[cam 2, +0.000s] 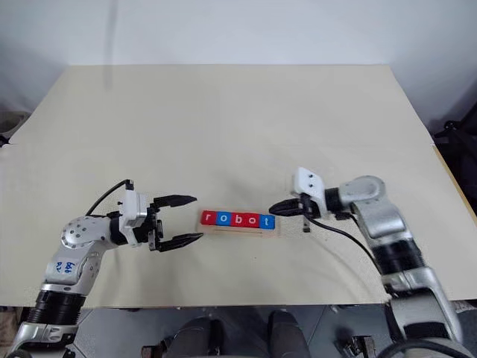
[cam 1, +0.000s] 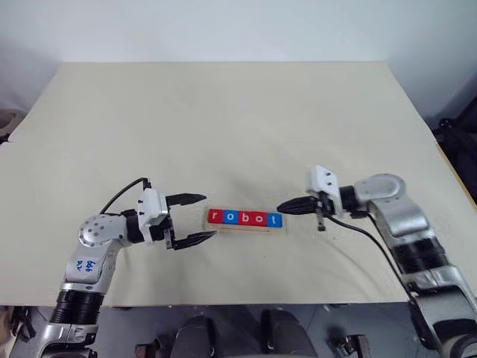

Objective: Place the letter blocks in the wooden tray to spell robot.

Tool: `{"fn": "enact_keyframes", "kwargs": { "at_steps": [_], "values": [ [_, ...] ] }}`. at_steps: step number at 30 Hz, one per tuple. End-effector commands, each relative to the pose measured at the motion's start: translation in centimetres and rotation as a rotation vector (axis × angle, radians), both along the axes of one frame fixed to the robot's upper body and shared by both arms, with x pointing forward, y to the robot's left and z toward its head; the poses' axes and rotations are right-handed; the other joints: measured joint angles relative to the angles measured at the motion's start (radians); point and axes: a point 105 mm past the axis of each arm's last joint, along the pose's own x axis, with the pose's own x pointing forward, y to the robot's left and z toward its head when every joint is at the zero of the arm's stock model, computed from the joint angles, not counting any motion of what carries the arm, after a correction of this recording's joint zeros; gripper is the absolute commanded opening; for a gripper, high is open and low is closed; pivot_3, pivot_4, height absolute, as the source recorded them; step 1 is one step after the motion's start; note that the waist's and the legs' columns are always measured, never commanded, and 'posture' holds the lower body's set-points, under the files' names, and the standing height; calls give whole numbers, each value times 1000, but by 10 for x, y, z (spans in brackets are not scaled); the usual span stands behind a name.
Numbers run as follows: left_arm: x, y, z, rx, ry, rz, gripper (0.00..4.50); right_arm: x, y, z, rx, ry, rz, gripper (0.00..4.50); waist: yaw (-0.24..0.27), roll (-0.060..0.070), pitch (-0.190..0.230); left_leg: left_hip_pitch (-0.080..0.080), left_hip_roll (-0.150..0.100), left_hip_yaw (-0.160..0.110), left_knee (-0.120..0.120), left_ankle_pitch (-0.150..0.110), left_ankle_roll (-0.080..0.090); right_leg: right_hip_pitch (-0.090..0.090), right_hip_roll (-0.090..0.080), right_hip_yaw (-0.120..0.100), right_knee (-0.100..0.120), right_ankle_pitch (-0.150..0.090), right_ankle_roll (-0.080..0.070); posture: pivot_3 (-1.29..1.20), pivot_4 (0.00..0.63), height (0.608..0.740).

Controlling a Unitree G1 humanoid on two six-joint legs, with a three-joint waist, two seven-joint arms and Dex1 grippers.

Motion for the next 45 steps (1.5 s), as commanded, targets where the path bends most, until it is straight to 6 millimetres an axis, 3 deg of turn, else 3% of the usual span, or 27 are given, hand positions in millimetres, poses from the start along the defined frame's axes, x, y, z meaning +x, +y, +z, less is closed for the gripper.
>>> {"fn": "enact_keyframes", "kwargs": {
  "at_steps": [1,3,6,12,17,27,36,45],
  "values": [
    [-4,11,14,2,-29,-4,4500,-22,-17,23,97,-42,-17,33,0,0,0,0,0,0,0,0,0,0,0,0,0,0,0,0,150,740],
    [-5,18,15,12,-18,8,4500,-37,-28,22,111,-14,-42,33,-1,0,0,0,0,-1,0,0,0,0,1,0,0,0,0,0,150,740],
    [-5,28,18,9,1,33,4500,-48,-37,22,122,-75,-115,649,-2,0,0,1,0,-1,0,0,0,0,1,0,-2,0,0,0,150,740],
    [-7,51,15,67,-7,110,4500,-75,-55,8,144,-28,-248,2670,-2,-1,0,2,0,-1,-2,-1,-1,1,1,1,-2,0,-1,0,150,740],
    [-9,65,16,67,-3,164,4500,-81,-57,6,164,-42,-288,4421,-1,-1,0,3,0,-1,-1,-1,-1,1,1,1,-3,0,-1,0,150,740],
    [-16,62,12,95,-23,191,4500,-73,-68,3,197,-147,-274,4466,-1,-1,0,3,-1,-1,-1,-1,-1,1,1,1,-3,0,-1,0,150,740],
    [-14,49,18,62,-34,153,4500,-70,-50,15,238,-142,-216,4466,-1,-1,0,3,0,-1,-1,-1,-1,1,1,1,-2,0,-1,0,150,740],
    [-10,46,28,37,-58,143,4500,-67,-47,20,250,-157,-211,4466,-1,-1,0,3,0,-1,-1,-1,-1,1,1,1,-2,0,-1,0,150,740]
  ]
}}
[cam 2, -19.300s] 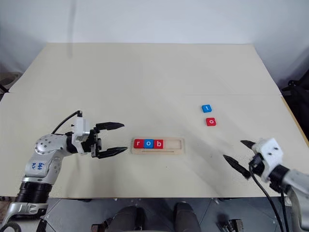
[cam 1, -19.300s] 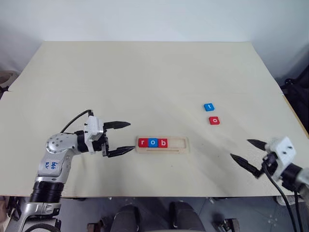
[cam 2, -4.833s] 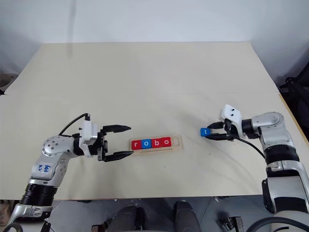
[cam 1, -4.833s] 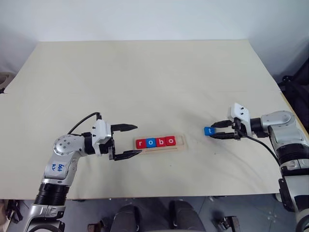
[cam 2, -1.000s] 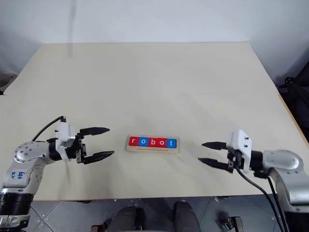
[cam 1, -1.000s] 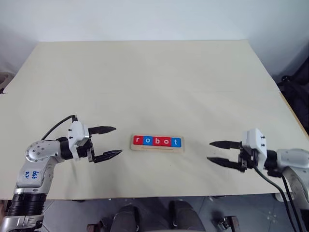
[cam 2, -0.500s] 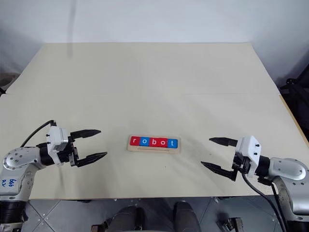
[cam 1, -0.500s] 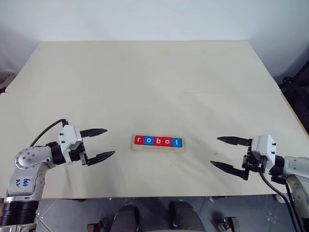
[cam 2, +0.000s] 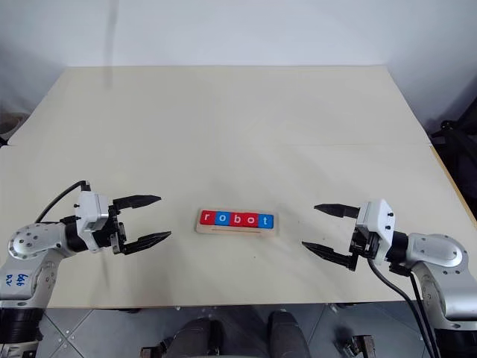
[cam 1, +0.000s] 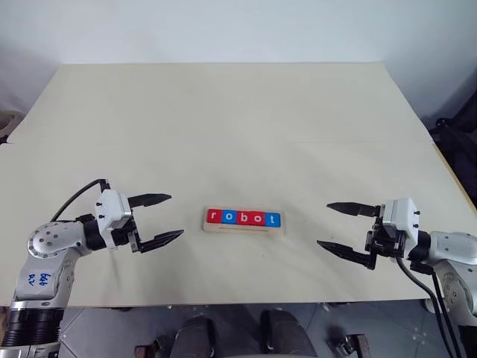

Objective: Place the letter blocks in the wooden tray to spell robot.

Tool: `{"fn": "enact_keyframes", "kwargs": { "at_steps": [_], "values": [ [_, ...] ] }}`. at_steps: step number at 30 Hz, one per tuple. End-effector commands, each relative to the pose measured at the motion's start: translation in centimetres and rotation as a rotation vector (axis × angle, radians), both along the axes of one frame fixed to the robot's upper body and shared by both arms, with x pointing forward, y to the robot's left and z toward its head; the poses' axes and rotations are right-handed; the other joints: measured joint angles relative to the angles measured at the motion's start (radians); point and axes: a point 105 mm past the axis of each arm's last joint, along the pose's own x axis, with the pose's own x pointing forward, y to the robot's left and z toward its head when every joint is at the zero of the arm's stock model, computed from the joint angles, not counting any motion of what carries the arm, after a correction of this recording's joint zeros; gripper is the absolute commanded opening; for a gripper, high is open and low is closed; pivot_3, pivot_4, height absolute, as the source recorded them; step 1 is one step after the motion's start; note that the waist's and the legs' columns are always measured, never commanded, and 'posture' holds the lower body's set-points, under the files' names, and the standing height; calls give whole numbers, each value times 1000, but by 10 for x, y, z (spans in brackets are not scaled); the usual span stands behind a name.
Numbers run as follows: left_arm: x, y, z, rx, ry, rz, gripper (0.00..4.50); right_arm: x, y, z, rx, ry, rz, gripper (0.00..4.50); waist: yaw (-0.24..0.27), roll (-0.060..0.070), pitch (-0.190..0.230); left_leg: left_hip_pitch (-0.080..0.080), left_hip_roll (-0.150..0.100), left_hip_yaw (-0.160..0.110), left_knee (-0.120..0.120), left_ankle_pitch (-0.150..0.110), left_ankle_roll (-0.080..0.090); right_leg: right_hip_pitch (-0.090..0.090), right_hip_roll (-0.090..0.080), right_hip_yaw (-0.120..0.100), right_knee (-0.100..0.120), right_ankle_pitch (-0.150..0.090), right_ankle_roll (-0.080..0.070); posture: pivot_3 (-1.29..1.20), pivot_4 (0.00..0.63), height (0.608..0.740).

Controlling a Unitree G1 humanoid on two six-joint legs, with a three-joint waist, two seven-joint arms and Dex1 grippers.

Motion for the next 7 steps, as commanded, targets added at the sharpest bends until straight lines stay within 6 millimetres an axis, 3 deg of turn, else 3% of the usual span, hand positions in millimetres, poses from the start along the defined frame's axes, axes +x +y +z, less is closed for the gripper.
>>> {"fn": "enact_keyframes", "kwargs": {
  "at_steps": [1,7],
  "values": [
    [1,-5,13,-27,-42,-19,4500,-2,5,11,3,-39,26,4466,0,0,0,0,0,0,0,0,0,0,0,0,0,0,0,0,150,740],
    [1,-8,9,2,-45,-34,4500,0,4,8,-7,-31,28,4466,0,0,0,0,0,0,0,0,0,0,0,0,0,0,0,0,150,740]
  ]
}}
